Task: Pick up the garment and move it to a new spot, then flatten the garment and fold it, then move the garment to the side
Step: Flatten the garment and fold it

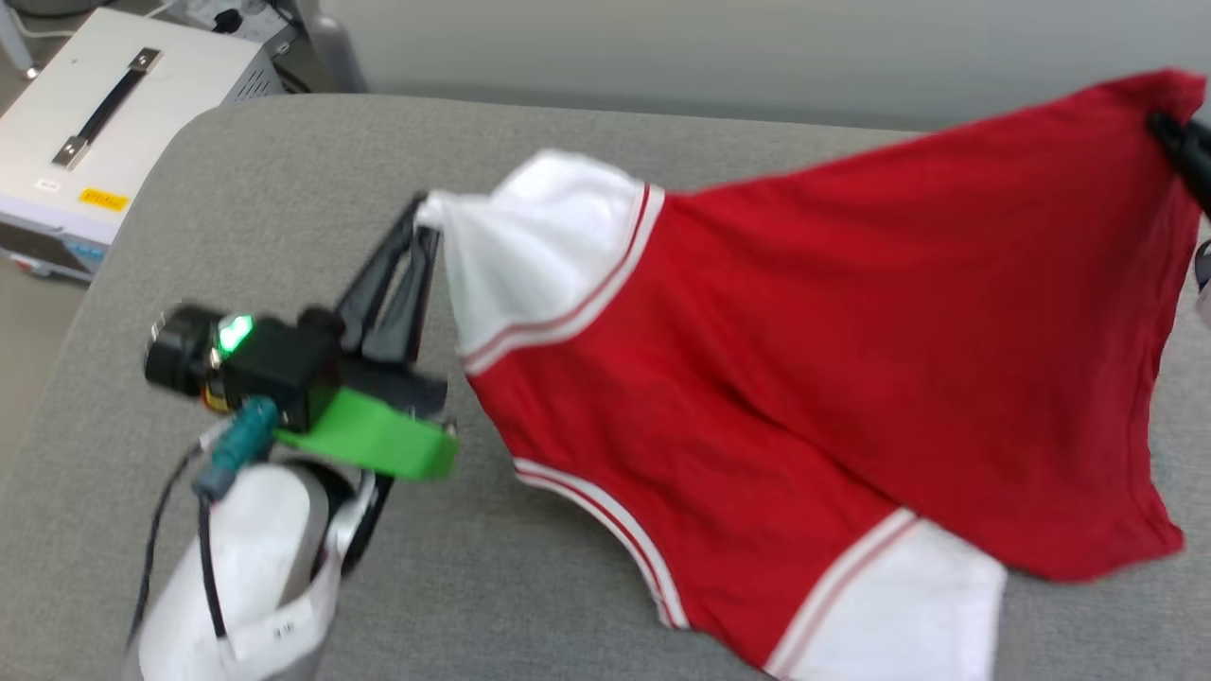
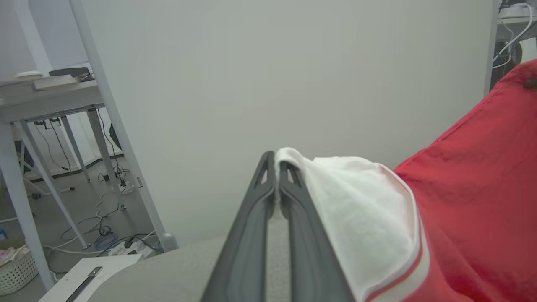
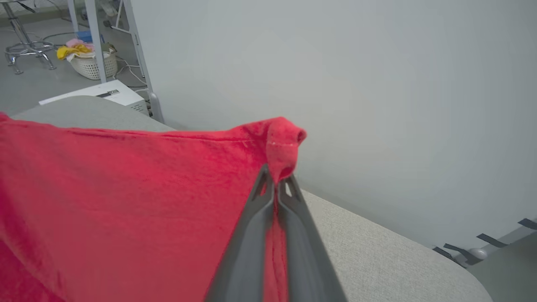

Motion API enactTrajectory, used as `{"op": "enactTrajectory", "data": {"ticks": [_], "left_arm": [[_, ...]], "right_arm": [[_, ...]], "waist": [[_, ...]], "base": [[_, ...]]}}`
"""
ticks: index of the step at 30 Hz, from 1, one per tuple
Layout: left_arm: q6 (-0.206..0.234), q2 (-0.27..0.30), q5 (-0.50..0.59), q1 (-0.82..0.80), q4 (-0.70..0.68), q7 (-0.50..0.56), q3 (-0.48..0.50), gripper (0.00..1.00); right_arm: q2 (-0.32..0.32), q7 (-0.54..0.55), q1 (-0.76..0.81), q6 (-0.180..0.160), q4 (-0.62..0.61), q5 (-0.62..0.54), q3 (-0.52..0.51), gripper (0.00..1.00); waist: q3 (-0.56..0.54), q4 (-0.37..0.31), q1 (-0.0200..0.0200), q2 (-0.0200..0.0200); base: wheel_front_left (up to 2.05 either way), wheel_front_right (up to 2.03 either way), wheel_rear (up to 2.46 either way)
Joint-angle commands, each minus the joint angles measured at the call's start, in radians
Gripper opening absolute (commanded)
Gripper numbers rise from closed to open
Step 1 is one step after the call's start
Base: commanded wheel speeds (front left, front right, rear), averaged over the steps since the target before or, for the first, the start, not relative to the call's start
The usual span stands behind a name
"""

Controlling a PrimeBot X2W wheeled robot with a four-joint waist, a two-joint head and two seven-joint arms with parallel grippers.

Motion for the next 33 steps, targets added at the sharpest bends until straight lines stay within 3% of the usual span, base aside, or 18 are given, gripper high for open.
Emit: {"op": "enactTrajectory", "data": {"ticks": [1,10,17,25,33], "left_arm": [[-0.012,0.003,0.001,-0.067,-0.019,0.010,0.007,0.00],[-0.053,0.005,-0.029,-0.362,-0.009,0.084,0.030,0.00],[-0.083,0.015,-0.047,-0.657,0.074,0.120,0.038,0.00],[-0.107,0.041,-0.055,-1.061,0.275,0.111,0.007,0.00],[-0.111,0.067,-0.064,-1.409,0.497,0.067,-0.067,0.00]], "right_arm": [[0.016,-0.009,0.015,-0.001,-0.024,-0.021,-0.039,0.00],[0.107,0.033,-0.010,-0.001,-0.163,-0.109,-0.230,0.00],[0.159,0.090,-0.189,-0.001,-0.197,-0.169,-0.299,0.00],[0.208,0.093,-0.593,-0.001,-0.026,-0.267,-0.262,0.00],[0.243,0.007,-0.943,-0.001,0.220,-0.351,-0.195,0.00]], "waist": [[-0.021,-0.028,0.0000,0.0000],[0.034,-0.068,0.0000,0.0000],[0.188,-0.092,0.0000,0.0000],[0.375,-0.120,0.0000,0.0000],[0.459,-0.139,0.0000,0.0000]], "base": [[0.00,0.00,0.00],[0.00,0.00,0.00],[0.00,0.00,0.00],[0.00,0.00,0.00],[0.00,0.00,0.00]]}}
